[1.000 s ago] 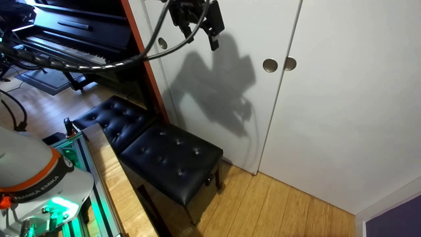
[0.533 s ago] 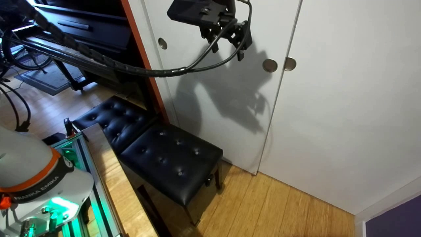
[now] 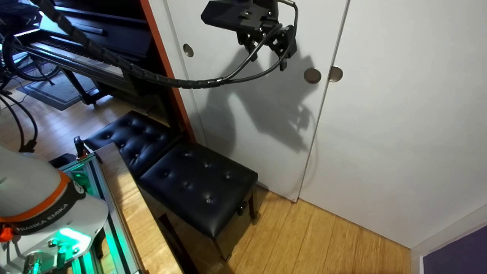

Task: Slide the closet door to the right

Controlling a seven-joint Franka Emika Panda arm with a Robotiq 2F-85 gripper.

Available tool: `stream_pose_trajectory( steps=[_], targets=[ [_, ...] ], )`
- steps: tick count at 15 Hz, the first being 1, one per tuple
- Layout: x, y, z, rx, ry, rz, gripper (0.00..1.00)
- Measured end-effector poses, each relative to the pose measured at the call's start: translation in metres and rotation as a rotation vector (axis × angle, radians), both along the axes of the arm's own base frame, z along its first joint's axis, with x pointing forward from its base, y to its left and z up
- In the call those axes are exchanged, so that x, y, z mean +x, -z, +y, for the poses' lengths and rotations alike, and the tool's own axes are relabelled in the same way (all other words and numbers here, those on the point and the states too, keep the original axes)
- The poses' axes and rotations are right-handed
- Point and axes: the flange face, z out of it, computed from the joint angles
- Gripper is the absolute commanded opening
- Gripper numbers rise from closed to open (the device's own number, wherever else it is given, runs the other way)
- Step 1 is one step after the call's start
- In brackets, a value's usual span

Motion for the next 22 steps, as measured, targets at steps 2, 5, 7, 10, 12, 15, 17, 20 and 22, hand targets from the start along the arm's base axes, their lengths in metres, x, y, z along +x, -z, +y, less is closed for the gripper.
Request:
stream_pose_trajectory(
  steps=[2, 5, 7, 10, 12, 15, 17, 20, 22],
  targets=[
    [0.002, 0.001, 0.0, -0.003, -0.002, 0.002, 1.0],
    [0.017, 0.017, -0.006, -0.012, -0.002, 0.027, 1.0],
    [0.032, 0.033, -0.012, -0.022, -0.033, 0.048, 0.75],
    [0.057, 0.056, -0.017, -0.015, -0.102, 0.065, 0.49],
    [0.074, 0.07, -0.019, -0.01, -0.145, 0.068, 0.35],
    [0.098, 0.087, -0.025, 0.0, -0.205, 0.06, 0.11],
    [0.111, 0.093, -0.029, 0.011, -0.236, 0.045, 0.01],
    [0.129, 0.1, -0.034, 0.052, -0.255, 0.009, 0.0],
    [0.138, 0.106, -0.036, 0.087, -0.255, -0.014, 0.0]
  ],
)
